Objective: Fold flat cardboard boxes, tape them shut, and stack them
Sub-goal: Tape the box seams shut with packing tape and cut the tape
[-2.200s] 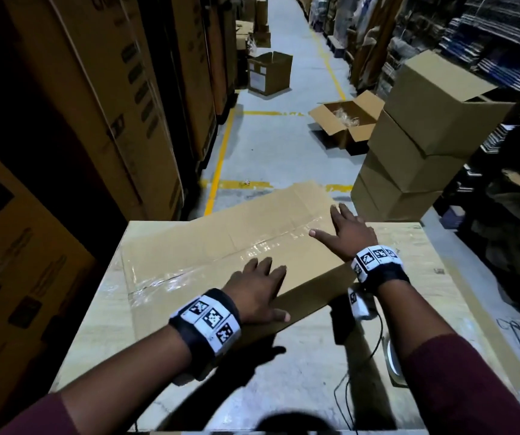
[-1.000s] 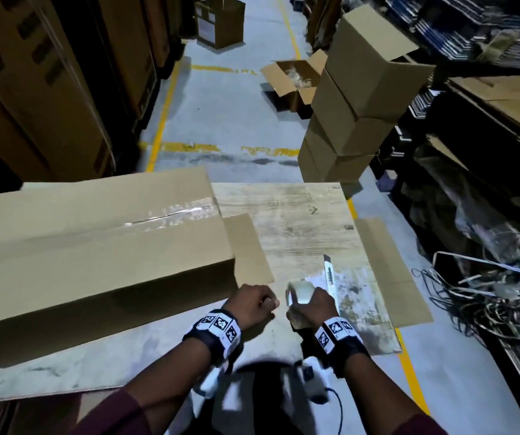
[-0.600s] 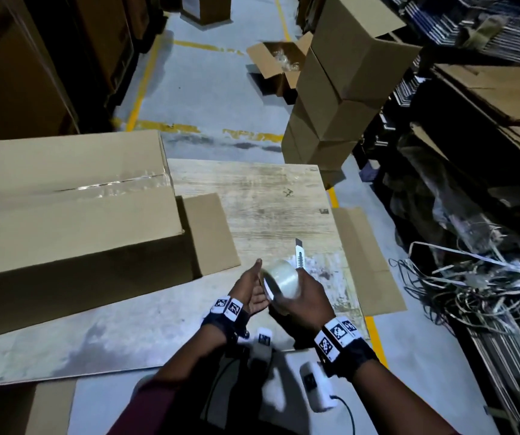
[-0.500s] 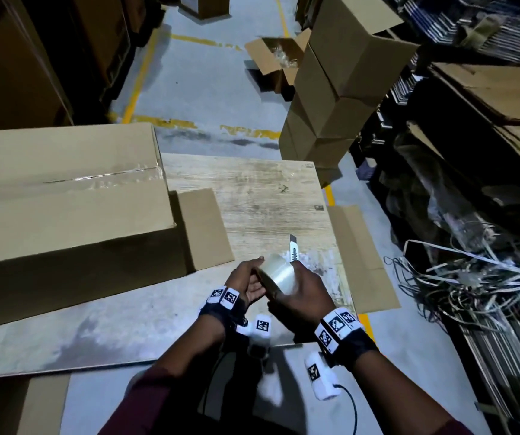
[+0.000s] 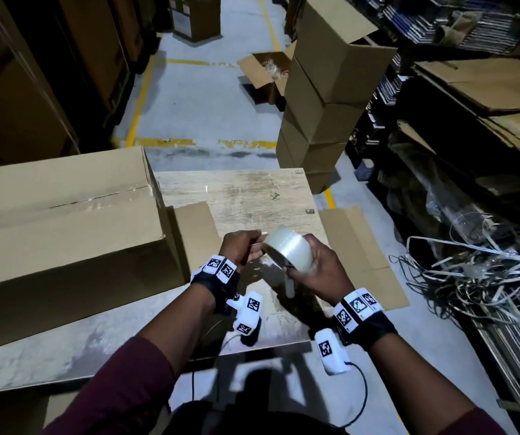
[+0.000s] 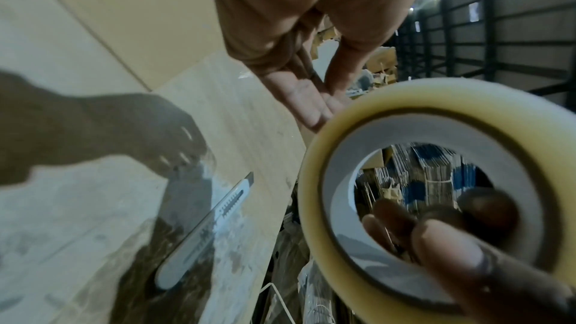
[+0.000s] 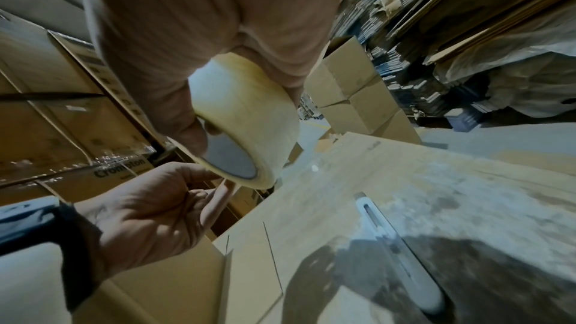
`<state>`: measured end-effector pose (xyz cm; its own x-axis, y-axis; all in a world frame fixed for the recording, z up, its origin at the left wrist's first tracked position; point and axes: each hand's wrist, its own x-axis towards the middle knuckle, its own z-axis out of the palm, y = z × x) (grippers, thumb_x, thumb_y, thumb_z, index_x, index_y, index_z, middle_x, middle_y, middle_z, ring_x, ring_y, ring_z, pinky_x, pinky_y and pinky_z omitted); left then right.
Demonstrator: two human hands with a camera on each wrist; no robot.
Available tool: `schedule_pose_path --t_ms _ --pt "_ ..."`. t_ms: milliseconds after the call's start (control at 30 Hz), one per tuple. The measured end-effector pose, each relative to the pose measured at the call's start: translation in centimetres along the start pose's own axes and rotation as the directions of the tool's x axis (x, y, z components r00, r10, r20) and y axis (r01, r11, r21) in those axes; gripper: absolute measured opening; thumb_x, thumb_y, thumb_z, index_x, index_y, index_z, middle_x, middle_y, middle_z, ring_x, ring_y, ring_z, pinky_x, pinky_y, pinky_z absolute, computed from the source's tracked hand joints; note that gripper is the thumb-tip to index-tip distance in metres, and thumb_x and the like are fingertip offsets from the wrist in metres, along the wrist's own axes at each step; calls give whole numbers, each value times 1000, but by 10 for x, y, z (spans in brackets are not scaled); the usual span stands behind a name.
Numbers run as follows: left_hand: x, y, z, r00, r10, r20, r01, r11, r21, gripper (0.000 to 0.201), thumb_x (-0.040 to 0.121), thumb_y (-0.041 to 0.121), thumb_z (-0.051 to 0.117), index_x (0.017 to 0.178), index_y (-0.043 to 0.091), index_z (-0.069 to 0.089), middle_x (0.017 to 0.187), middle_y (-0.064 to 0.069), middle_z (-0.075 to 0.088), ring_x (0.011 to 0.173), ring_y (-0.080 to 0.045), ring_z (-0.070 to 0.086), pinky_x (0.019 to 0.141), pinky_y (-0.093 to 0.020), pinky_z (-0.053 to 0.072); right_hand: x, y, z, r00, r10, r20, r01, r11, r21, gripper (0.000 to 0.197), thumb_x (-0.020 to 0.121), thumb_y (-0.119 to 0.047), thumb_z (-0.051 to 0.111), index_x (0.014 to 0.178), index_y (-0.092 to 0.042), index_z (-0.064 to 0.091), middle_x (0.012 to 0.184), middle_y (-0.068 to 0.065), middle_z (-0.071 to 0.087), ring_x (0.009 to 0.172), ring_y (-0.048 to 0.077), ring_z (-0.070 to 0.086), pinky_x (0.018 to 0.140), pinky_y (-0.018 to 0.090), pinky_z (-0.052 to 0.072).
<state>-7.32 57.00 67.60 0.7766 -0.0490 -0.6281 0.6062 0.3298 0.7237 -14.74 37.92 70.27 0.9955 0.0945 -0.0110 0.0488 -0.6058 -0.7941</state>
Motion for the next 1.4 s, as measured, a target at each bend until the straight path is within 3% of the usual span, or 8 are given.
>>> schedule_pose_path --t_ms 133,267,533,700,1000,1167,1267,1400 --pt "-9 21 6 978 201 59 -209 955 211 6 96 13 62 94 8 66 93 -12 68 60 -22 63 63 -30 56 12 -11 -12 998 -62 -28 62 998 -6 51 73 -21 88 113 -25 58 99 -4 66 88 15 64 65 18 50" --pt "-18 46 -2 895 418 156 -444 803 398 27 99 35 60 110 12 69 111 -1 72 85 -16 73 74 -26 56 18 -30 -33 995 -75 -68 79 994 70 47 75 -26 88 112 -27 59 96 -8 68 88 10 68 70 30 57" --pt "-47 117 -15 969 242 46 -240 970 -41 15 94 18 68 100 4 69 85 -7 73 65 -16 67 63 -22 58 30 -78 -33 976 -212 -52 217 967 136 47 75 -22 87 110 -23 56 95 -10 64 85 5 64 62 21 50" --pt "-45 155 -44 952 302 -44 -300 953 48 3 93 8 67 91 7 65 77 -11 71 58 -16 67 58 -21 57 43 -101 6 975 -217 -48 222 955 196 47 73 -27 89 104 -24 54 92 -6 63 82 14 64 60 30 48" --pt "6 261 -148 812 584 23 -395 519 758 14 78 25 85 70 18 77 62 -3 68 56 -12 60 60 -22 47 96 -190 79 995 -23 101 -17 923 384 56 69 -38 93 111 -20 61 102 3 68 82 8 68 60 20 52" --pt "47 309 -196 810 586 21 -317 408 856 16 75 33 86 68 23 77 75 0 75 79 -16 70 77 -28 55 127 -232 129 984 101 146 -159 866 475 76 70 -70 79 103 -3 67 102 23 71 95 38 70 86 56 55" --pt "69 312 -207 876 477 65 -258 350 900 17 77 31 85 83 15 81 88 -9 77 87 -21 71 72 -26 48 143 -253 148 977 186 107 -214 811 545 62 75 -55 83 89 3 67 82 13 74 75 29 73 67 41 58" --pt "83 313 -219 955 297 -11 -160 545 823 24 77 22 86 91 3 79 87 -16 74 84 -26 69 72 -35 54 158 -273 160 970 237 58 -224 766 603 33 86 -26 81 79 0 63 62 5 58 48 9 57 46 15 40"
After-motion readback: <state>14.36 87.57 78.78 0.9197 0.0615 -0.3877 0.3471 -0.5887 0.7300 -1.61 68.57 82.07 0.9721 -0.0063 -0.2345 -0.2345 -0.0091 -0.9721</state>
